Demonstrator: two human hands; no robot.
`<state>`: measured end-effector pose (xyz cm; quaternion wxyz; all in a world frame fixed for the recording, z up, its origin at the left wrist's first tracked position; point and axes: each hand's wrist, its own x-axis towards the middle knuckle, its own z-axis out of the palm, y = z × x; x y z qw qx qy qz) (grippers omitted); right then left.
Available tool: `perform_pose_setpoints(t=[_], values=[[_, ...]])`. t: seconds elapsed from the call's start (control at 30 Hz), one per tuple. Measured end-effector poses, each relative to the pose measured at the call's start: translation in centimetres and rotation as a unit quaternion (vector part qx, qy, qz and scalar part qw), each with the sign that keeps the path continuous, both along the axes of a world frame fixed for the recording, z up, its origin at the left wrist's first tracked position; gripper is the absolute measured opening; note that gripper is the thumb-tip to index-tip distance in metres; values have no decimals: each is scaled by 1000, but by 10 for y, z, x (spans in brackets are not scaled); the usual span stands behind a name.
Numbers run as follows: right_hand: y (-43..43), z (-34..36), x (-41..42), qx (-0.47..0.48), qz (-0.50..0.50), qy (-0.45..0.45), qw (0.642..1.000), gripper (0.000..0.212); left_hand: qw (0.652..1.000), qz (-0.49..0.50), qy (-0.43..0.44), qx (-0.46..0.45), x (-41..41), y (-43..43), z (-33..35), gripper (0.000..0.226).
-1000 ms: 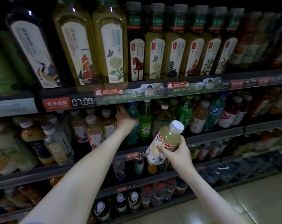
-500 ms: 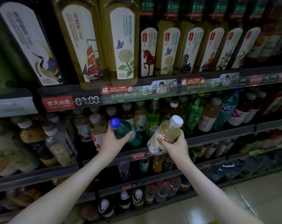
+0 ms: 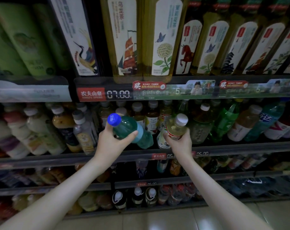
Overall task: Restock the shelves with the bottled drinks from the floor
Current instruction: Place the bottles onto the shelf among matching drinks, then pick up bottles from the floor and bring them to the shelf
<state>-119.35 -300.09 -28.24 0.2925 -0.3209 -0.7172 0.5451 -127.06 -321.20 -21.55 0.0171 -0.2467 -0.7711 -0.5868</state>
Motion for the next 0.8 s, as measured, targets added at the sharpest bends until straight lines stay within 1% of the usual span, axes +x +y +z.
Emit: perform_pose_setpoints(t=[0.1, 0.23, 0.4, 0.5, 0.6, 0.73, 0.8], values=[[-1, -8, -13, 30, 4, -26, 999, 66, 1000, 11, -14, 12, -2, -10, 1, 39], [-1, -17, -26, 66, -3, -89, 994, 68, 999, 21, -26, 28, -5, -19, 0, 39], [-2, -11, -34, 121, -6, -154, 981, 86, 998, 18, -47, 40, -6, -28, 0, 43], [-2, -12, -30, 141, 10, -196, 970, 86, 997, 23, -56, 44, -5, -32, -1, 43], [0, -14, -22, 144, 16, -187, 972, 86, 997, 20, -69, 43, -2, -36, -3, 40], [2, -3, -19, 176, 35, -162, 970, 97, 996, 17, -84, 34, -1, -44, -7, 39], [3, 5, -24, 201, 34, -166, 965, 93, 996, 16, -86, 32, 0, -47, -8, 40]])
